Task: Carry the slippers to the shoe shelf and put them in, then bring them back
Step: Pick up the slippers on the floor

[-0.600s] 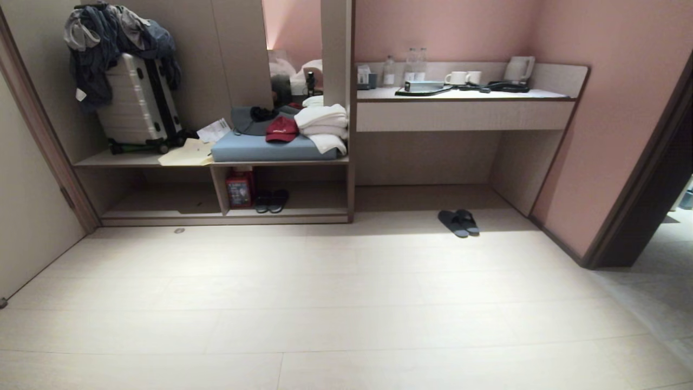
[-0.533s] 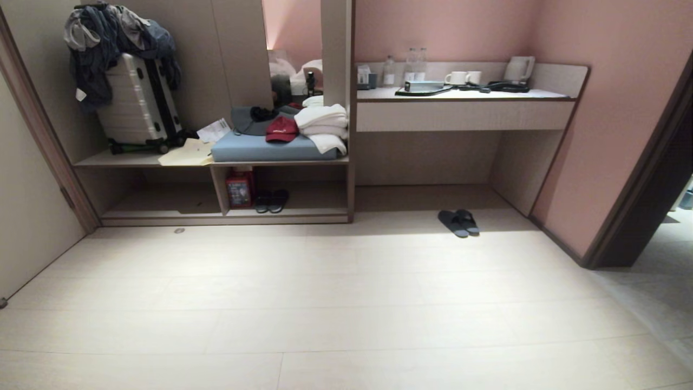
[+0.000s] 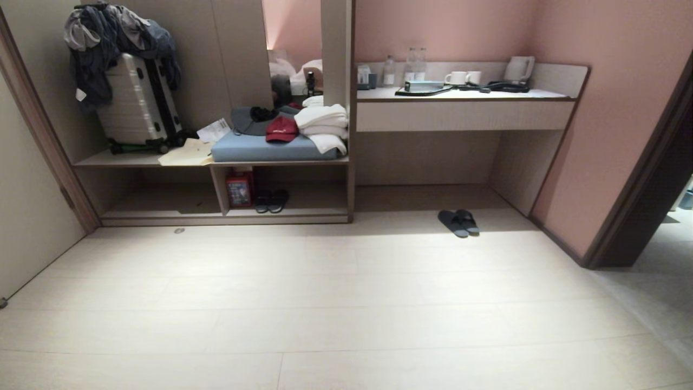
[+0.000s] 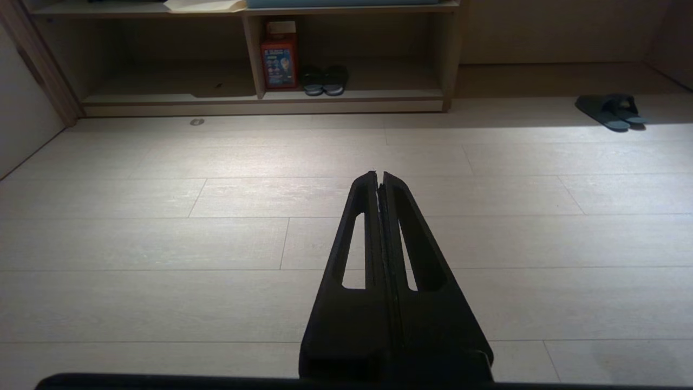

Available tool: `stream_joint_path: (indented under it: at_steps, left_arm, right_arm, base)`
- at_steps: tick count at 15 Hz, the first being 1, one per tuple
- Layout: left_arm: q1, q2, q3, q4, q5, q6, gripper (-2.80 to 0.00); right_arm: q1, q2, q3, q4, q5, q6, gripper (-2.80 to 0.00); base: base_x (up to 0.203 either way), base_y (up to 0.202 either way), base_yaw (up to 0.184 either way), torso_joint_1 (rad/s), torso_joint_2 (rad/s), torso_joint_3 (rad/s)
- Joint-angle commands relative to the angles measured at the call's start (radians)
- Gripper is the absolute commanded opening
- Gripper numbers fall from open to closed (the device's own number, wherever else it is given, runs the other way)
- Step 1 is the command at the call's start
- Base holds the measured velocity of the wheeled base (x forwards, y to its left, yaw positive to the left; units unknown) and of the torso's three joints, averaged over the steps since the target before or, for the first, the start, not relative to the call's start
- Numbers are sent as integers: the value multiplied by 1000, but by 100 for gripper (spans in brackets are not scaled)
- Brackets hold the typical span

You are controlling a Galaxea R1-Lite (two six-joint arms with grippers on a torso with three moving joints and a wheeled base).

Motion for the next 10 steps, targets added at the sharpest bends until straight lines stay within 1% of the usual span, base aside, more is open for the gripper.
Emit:
stream_joint_path:
  at_steps: [1,10]
  left_arm:
    - [0,0,0,0,0,-2,-280]
    - [1,0,0,-1,0,0,-280]
  right_arm:
    - [0,2,0,-1,0,0,-280]
    - [1,0,0,-1,0,-2,-280]
  base:
    - [0,0,0,0,0,0]
    - [0,0,0,0,0,0]
